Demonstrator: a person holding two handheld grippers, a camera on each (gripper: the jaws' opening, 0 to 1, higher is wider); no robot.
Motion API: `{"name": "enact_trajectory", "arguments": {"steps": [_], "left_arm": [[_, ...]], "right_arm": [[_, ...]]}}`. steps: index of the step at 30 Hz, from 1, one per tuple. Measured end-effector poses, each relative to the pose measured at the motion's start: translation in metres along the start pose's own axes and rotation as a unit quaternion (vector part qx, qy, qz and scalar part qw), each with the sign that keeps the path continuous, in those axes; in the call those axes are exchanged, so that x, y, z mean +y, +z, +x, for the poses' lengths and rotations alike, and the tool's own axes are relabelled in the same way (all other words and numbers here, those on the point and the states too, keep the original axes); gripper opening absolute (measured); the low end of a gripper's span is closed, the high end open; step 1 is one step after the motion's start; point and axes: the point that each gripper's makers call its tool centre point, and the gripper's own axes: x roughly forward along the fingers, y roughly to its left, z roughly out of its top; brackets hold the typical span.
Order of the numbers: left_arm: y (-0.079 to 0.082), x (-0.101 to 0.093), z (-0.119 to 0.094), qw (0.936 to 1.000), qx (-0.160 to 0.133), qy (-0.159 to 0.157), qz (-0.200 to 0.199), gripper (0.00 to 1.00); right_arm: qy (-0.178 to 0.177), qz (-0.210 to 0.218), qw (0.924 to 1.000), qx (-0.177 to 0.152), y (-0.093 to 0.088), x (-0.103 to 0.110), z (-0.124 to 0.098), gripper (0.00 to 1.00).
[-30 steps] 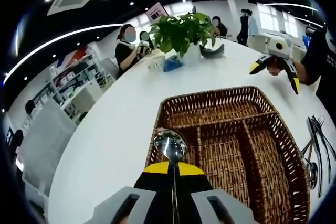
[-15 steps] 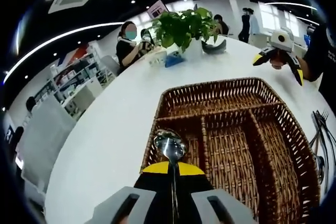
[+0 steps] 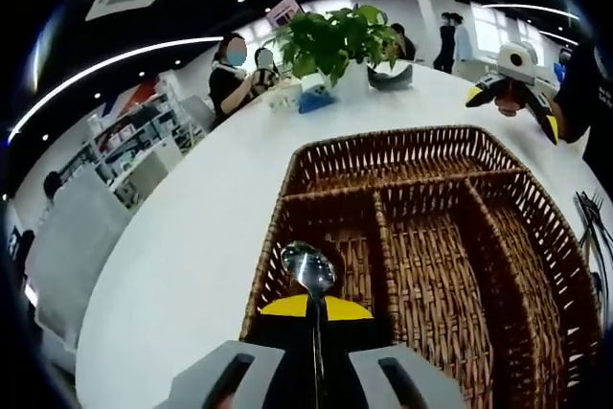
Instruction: Arrange the knives, forks, and spoons in their matching storage slots by inserting each utensil handle-first until every utensil is classified and aligned in the correct compartment
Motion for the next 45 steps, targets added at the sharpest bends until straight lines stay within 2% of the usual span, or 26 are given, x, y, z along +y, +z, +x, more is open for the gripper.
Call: {"name": "enact_trajectory", "arguments": {"steps": [4, 11, 12, 20, 25, 27, 34, 37, 41, 45], "left_arm": [[-0.004, 0.001, 0.005, 0.9999, -0.006, 0.001, -0.010, 0.01], [-0.014, 0.002, 0.012, 0.9999, 0.006, 0.000, -0.011, 0.01], [-0.011, 0.001, 0.012, 0.9998, -0.005, -0.003, -0.021, 0.01], [-0.015, 0.001, 0.014, 0.9993, -0.012, -0.007, -0.035, 0.01], [-0.014, 0.003, 0.014, 1.0000, -0.003, 0.003, -0.004, 0.01], [-0.015, 0.008, 0.013, 0.9992, 0.009, 0.024, 0.032, 0.02], [-0.015, 0.009, 0.012, 0.9991, 0.009, 0.038, 0.014, 0.06], [-0.003, 0.004, 0.002, 0.9993, -0.015, 0.034, 0.009, 0.14], [0.017, 0.010, -0.022, 0.9960, -0.061, 0.062, -0.018, 0.21], [0.029, 0.019, -0.047, 0.9887, -0.102, 0.095, -0.056, 0.44]], "right_arm": [[-0.003, 0.001, 1.0000, 0.003, -0.002, -0.002, 0.000, 0.99], [-0.002, 0.000, 1.0000, 0.004, -0.003, -0.001, 0.000, 0.99], [-0.002, 0.000, 1.0000, 0.005, -0.003, -0.001, 0.000, 0.99], [-0.001, -0.004, 0.9999, 0.011, -0.006, -0.001, 0.001, 0.99], [-0.003, -0.003, 0.9999, 0.013, -0.007, -0.003, 0.001, 0.99], [-0.002, -0.001, 0.9999, 0.013, -0.007, -0.003, 0.002, 0.99], [-0.001, 0.000, 0.9999, 0.014, -0.009, -0.002, 0.002, 0.99], [-0.003, 0.003, 0.9999, 0.013, -0.009, -0.003, 0.002, 0.99], [-0.002, 0.006, 0.9999, 0.009, -0.008, -0.003, 0.002, 0.99], [-0.001, 0.007, 0.9999, 0.010, -0.009, -0.001, 0.003, 0.99]]}}
